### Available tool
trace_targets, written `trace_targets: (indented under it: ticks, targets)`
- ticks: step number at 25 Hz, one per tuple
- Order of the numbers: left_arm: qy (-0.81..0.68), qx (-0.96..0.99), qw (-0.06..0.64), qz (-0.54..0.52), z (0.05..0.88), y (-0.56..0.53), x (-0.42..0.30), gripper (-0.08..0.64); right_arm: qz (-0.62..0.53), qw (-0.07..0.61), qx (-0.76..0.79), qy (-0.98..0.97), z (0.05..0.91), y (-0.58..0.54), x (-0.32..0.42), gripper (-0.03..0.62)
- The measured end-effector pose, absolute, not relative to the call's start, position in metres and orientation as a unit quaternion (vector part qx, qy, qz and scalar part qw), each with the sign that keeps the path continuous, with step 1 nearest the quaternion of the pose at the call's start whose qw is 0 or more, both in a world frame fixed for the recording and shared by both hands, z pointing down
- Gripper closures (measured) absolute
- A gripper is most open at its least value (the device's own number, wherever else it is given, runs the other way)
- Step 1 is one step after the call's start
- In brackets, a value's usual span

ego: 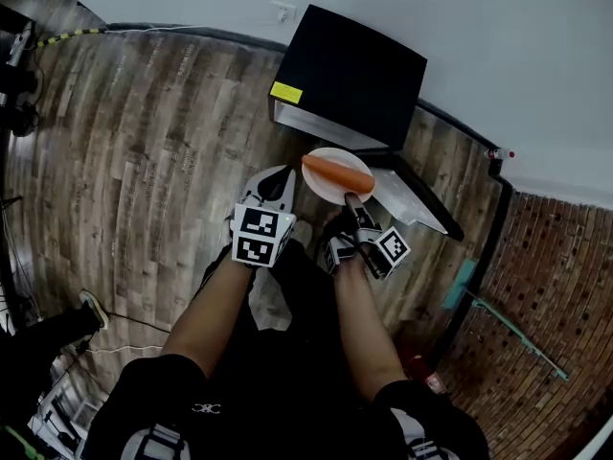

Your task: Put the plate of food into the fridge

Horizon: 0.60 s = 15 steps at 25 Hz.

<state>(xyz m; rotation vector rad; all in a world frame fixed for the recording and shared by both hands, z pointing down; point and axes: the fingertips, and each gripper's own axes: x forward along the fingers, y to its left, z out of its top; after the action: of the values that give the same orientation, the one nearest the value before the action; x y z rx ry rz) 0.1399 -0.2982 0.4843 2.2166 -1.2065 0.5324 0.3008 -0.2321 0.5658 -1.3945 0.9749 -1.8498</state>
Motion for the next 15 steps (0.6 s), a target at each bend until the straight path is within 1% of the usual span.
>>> trace_targets:
  ticks: [6, 8, 11, 15]
  targets:
    - [-0.440, 0.832, 0.264, 0.210, 0.609, -0.325, 0.127, 0.563, -0.685, 0.336, -0.543, 0.351, 0.702, -0.256, 0.300, 0.557]
    - [-0.432, 0.839, 0.266, 0.200, 0.658, -0.340, 0.132, 0.563, -0.680, 0.340, -0.548, 0.349, 0.757, -0.265, 0.299, 0.557]
    - [-0.408, 0.859, 0.251, 0.184, 0.734, -0.368, 0.146, 0.563, -0.672, 0.349, -0.552, 0.348, 0.845, -0.287, 0.298, 0.555]
    - [-0.387, 0.878, 0.246, 0.138, 0.797, -0.403, 0.160, 0.564, -0.651, 0.375, -0.556, 0.354, 0.936, -0.323, 0.304, 0.552]
